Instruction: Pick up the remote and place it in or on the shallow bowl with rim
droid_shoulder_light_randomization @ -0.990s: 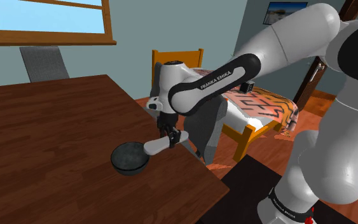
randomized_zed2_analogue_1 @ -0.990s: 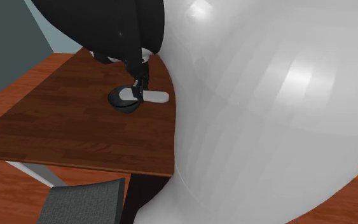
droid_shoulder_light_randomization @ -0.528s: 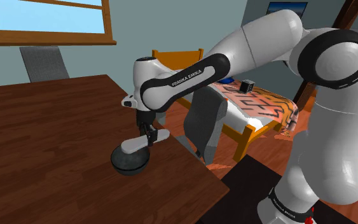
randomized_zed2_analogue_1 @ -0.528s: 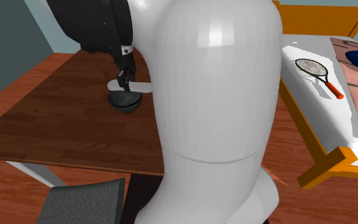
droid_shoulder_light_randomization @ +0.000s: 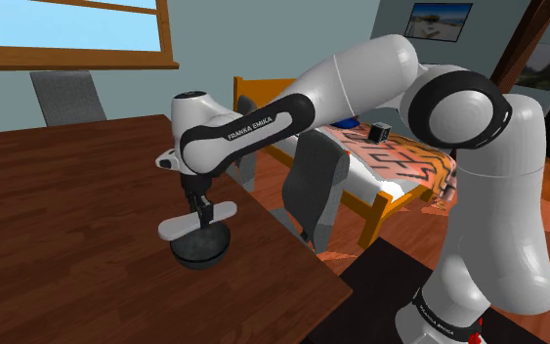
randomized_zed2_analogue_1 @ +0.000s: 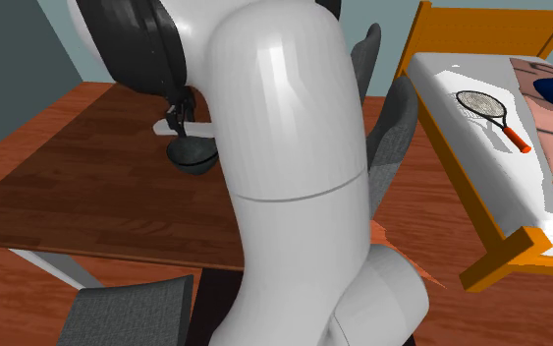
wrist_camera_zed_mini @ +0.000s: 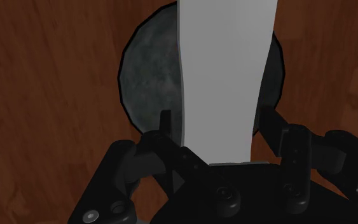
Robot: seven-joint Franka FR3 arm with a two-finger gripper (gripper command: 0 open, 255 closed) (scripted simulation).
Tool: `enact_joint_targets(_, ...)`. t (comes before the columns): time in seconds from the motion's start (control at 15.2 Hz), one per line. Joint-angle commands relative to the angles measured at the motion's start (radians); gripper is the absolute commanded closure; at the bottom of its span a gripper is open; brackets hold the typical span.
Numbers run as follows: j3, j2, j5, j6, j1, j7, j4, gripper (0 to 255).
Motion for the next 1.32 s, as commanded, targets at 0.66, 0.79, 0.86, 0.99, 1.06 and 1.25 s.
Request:
enact_joint_targets(0.66,-0.001,0.081,-0.002,0.117,0.001,-0.001,-0.036,255)
enact_joint_targets(0.79,-0.001,0.081,-0.002,0.117,0.001,-0.001,-0.036,255)
enact_joint_targets(0.86,-0.001,0.081,-0.002,0.117,0.001,-0.001,-0.036,255)
enact_joint_targets(0.99,-0.001,0.081,-0.002,0.117,0.001,-0.001,-0.036,255)
enact_joint_targets(1.06,-0.001,0.081,-0.002,0.117,0.001,-0.001,-0.036,255)
enact_joint_targets(1.25,-0.001,0.081,-0.002,0.117,0.001,-0.001,-0.035,0)
